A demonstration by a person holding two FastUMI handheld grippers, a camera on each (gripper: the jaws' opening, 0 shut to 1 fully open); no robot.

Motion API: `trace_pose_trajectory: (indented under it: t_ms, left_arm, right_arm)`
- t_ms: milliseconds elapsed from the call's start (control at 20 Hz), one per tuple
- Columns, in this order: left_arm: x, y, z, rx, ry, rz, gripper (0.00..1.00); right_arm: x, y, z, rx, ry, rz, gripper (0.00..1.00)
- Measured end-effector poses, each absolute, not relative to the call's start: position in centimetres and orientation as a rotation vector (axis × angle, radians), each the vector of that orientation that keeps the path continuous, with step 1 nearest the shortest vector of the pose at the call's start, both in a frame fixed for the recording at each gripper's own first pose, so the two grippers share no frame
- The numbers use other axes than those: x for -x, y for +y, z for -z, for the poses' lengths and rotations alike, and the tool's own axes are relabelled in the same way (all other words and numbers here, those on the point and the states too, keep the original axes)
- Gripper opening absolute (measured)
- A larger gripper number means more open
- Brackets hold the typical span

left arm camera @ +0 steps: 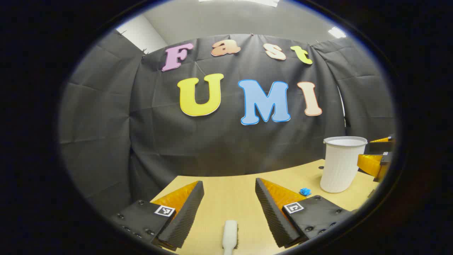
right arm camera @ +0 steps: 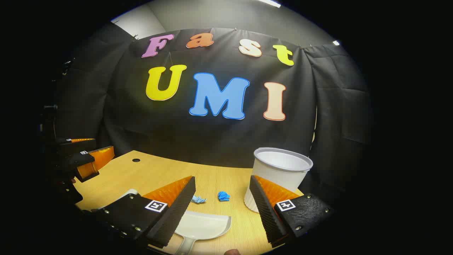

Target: Pick up the small broom and dustpan from the desktop, sweep the trash into the dustpan with the broom, and then empty the trash into the garbage bin.

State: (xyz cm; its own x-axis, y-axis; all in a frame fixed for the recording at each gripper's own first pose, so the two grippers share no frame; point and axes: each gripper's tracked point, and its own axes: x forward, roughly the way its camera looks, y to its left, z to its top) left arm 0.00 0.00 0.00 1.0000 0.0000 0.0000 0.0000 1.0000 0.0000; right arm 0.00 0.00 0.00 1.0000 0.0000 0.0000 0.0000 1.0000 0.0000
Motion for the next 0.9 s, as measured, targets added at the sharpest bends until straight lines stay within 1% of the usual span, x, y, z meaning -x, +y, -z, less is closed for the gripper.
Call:
trace_pose_trajectory:
  t_ms: [300,350,400,450,500,600,650,750,800,900]
  left_arm:
    - [-0.1,-0.6,-0.9,-0.009,-0.026,-0.006,0.96]
    - [-0.1,-0.5,-0.8,-0.009,-0.025,-0.006,1.00]
    - [-0.1,-0.4,-0.6,-0.006,-0.022,-0.009,0.95]
    - [-0.3,-0.4,-0.6,-0.003,-0.020,-0.011,0.95]
    - [-0.4,-0.5,-0.6,-0.001,-0.017,-0.012,1.00]
    - [-0.5,-0.5,-0.2,-0.001,-0.010,-0.015,1.00]
    - [-0.5,-0.6,-0.1,-0.005,-0.008,-0.012,0.95]
    - [-0.7,-0.9,0.3,-0.008,0.004,-0.002,0.95]
    - [-0.6,-1.2,0.9,-0.007,0.020,0.013,1.00]
    - [-0.8,-1.5,2.4,-0.005,0.064,0.028,1.00]
  right_arm:
    - [-0.6,0.4,-0.5,0.000,-0.015,-0.022,0.96]
    - [-0.6,0.4,-0.4,0.003,-0.015,-0.023,0.96]
    - [-0.7,0.3,-0.4,0.009,-0.015,-0.020,0.96]
    - [-0.7,0.2,-0.4,0.013,-0.013,-0.017,0.96]
    - [-0.7,0.1,-0.3,0.012,-0.010,-0.015,0.96]
    - [-0.8,0.0,0.0,0.005,-0.003,-0.014,0.96]
    - [-0.8,0.1,0.1,0.000,0.007,-0.014,0.96]
    - [-0.7,0.2,1.0,-0.013,0.039,-0.017,0.96]
    - [-0.7,0.4,1.6,-0.020,0.063,-0.021,0.96]
    - [-0.6,0.7,2.9,-0.034,0.116,-0.026,0.96]
